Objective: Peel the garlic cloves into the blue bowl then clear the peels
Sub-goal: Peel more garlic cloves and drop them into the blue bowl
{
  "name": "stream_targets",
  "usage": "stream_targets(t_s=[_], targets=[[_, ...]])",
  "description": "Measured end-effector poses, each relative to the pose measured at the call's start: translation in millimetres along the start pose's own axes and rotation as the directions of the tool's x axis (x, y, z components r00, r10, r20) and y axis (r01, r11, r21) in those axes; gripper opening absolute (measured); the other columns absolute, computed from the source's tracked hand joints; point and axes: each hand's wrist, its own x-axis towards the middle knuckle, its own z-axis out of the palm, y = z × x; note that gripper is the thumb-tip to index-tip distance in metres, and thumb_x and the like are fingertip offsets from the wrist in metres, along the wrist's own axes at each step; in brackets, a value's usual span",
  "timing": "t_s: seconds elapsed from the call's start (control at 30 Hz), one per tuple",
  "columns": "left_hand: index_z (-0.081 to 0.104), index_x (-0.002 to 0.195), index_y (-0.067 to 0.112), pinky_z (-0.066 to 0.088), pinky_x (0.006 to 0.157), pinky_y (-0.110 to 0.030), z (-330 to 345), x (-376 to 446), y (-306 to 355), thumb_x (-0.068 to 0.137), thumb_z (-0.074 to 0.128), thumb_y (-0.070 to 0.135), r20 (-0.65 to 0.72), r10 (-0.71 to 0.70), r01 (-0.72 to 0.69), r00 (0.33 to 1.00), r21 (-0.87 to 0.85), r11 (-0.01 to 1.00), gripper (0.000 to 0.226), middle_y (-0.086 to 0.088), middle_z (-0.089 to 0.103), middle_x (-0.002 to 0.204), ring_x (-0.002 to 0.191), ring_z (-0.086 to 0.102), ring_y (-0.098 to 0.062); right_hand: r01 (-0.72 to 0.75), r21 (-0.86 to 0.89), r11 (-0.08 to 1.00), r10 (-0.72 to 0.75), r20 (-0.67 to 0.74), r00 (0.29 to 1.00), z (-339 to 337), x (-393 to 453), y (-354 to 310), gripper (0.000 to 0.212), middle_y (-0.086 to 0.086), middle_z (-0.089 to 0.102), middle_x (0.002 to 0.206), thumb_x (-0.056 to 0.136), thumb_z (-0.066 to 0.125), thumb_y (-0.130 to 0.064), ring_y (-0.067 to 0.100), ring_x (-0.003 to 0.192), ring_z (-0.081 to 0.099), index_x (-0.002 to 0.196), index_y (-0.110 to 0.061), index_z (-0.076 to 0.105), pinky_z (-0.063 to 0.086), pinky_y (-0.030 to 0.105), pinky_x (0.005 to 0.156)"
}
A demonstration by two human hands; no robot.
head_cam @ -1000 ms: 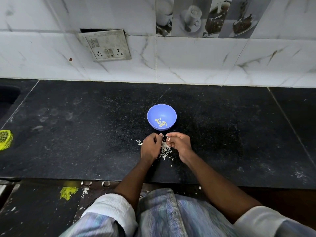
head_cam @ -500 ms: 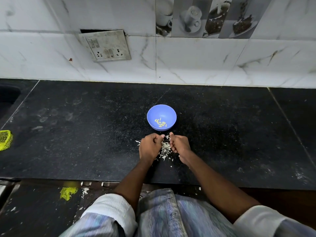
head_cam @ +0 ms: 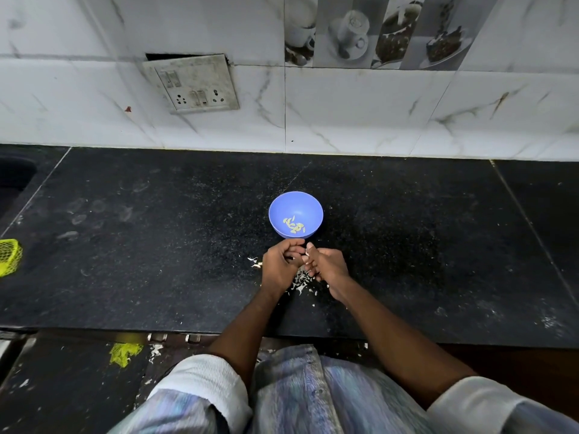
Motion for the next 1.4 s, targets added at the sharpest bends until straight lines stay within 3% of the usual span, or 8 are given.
stream_targets(t_s=[0.13,0.3,0.47,0.6,0.73,0.97,1.17,1.4], targets=[[0.078,0.11,0.013,0.063,0.083,-0.046,1,1,-3,0.087,0.077,-0.003,0.014,-0.048,0.049,0.999,-0.158,0.986,0.028,-0.01,0.079,0.088,0.083,0.077,-0.035,0.063,-0.018,0.998,-0.062,0.015,0.998,3,-3,-1,0.041,0.003,0.058,0.057,0.104,0.058,-0.038,0.011,0.045,0.048,0.074,-0.012,0.065,0.03,0.022,0.04],[0.081,0.104,0.016,0.057,0.081,-0.037,5,3,-6,0.096,0.067,0.004,-0.079,-0.152,0.136,0.985,-0.187,0.973,0.02,-0.005,0.079,0.088,0.08,0.068,-0.013,0.15,-0.178,0.973,-0.169,-0.094,0.981,3,3,1,0.052,0.001,0.06,0.051,0.098,0.065,-0.043,0.014,0.045,0.053,0.057,-0.012,0.06,0.043,0.026,0.048],[0.078,0.101,0.027,0.041,0.059,-0.027,3,3,-4,0.097,0.057,0.002,-0.12,-0.196,0.184,0.973,-0.104,0.977,0.033,0.007,0.057,0.065,0.059,0.045,-0.01,0.212,-0.356,0.91,-0.259,-0.09,0.962,-2,6,5,0.014,-0.002,0.073,0.064,0.075,0.084,-0.009,0.014,0.055,0.069,0.08,-0.017,0.073,0.063,0.042,0.063],[0.078,0.102,0.029,0.044,0.059,-0.029,0,3,-6,0.094,0.056,0.003,-0.13,-0.203,0.194,0.971,-0.076,0.978,0.035,0.001,0.066,0.069,0.059,0.051,-0.012,0.259,-0.373,0.891,-0.315,-0.097,0.944,-2,5,3,0.015,-0.003,0.07,0.059,0.076,0.086,-0.023,0.013,0.052,0.068,0.073,-0.019,0.072,0.06,0.036,0.061],[0.079,0.107,0.03,0.056,0.075,-0.027,-1,1,-5,0.093,0.057,0.001,-0.147,-0.197,0.197,0.969,-0.018,0.98,0.038,0.012,0.078,0.092,0.077,0.069,-0.003,0.306,-0.305,0.902,-0.307,0.045,0.951,1,-3,-1,0.02,-0.006,0.075,0.074,0.074,0.088,-0.006,0.002,0.066,0.068,0.091,-0.013,0.079,0.054,0.019,0.067],[0.081,0.09,0.026,0.058,0.079,-0.031,1,-1,-2,0.094,0.061,0.009,-0.151,-0.275,0.279,0.949,0.004,0.96,0.027,0.01,0.078,0.083,0.079,0.071,-0.009,0.305,-0.324,0.896,-0.308,0.044,0.95,5,-6,-1,0.011,-0.004,0.074,0.069,0.084,0.074,-0.005,0.009,0.065,0.069,0.08,-0.016,0.076,0.059,0.034,0.07],[0.056,0.065,0.014,0.036,0.065,-0.037,-2,-4,8,0.098,0.052,0.019,-0.224,-0.253,0.306,0.941,0.243,0.921,0.034,-0.005,0.06,0.065,0.07,0.055,-0.03,0.235,-0.286,0.929,-0.258,-0.045,0.965,7,4,5,0.017,0.0,0.062,0.061,0.079,0.051,-0.029,0.019,0.059,0.059,0.074,-0.014,0.057,0.055,0.053,0.067],[0.075,0.082,0.019,0.054,0.072,-0.03,-2,-3,-2,0.094,0.059,0.016,-0.069,-0.216,0.224,0.974,0.428,0.876,0.02,0.0,0.077,0.082,0.079,0.072,-0.022,0.33,-0.44,0.835,-0.44,-0.174,0.881,4,5,-3,0.037,0.004,0.054,0.058,0.094,0.06,-0.031,0.015,0.054,0.046,0.068,-0.008,0.047,0.047,0.048,0.06]])
